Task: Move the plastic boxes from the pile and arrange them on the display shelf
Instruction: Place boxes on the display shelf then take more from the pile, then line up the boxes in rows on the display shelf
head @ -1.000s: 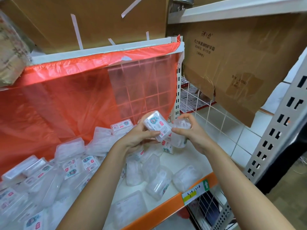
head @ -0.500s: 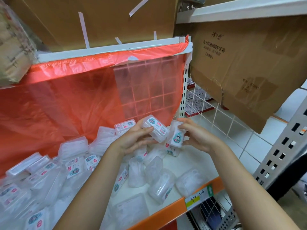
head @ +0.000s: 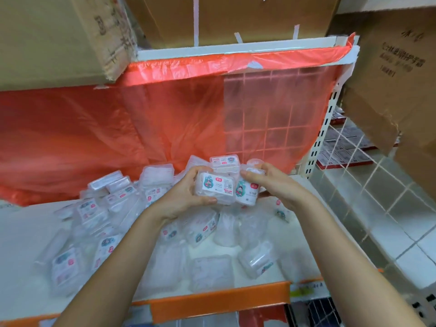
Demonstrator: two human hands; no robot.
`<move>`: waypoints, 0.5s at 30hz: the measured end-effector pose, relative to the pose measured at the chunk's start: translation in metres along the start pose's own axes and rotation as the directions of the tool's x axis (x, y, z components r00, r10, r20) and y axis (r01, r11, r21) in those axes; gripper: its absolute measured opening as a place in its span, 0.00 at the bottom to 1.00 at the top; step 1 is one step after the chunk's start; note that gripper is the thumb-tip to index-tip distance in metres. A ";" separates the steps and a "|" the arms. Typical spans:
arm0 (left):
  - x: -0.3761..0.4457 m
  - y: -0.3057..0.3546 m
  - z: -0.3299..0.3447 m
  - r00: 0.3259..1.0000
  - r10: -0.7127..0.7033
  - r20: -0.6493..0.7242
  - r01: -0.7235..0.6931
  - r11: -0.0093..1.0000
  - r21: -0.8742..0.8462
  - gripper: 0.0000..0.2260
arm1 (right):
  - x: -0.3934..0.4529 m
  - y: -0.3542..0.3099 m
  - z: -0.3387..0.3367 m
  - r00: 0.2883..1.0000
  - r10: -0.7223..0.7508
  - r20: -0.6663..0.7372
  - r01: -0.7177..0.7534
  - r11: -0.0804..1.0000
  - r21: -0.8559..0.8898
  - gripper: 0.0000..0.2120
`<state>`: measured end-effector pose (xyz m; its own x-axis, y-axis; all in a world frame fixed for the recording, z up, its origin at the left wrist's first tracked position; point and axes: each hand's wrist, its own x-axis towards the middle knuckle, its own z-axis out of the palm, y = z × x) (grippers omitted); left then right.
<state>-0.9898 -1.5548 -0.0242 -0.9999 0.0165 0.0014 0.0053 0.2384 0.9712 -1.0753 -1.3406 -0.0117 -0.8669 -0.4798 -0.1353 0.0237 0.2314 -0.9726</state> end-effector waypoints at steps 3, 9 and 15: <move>-0.035 -0.004 -0.026 0.992 0.009 -0.125 -0.010 1.000 -0.013 0.25 | 0.005 -0.015 0.039 0.997 -0.029 0.074 0.032 0.999 -0.041 0.22; -0.129 -0.015 -0.093 0.936 0.002 -0.352 0.001 1.000 0.010 0.26 | -0.004 -0.046 0.144 0.970 -0.094 0.224 0.113 0.991 -0.074 0.12; -0.249 -0.033 -0.168 0.868 -0.039 -0.495 0.072 0.996 0.048 0.24 | -0.028 -0.069 0.279 0.910 -0.115 0.398 0.179 0.976 -0.127 0.22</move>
<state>-0.7441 -1.7302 -0.0165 -0.8759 -0.4757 0.0813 -0.0660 0.2850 0.9562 -0.9144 -1.5792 0.0067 -0.5934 -0.8003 -0.0865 -0.1956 0.2475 -0.9489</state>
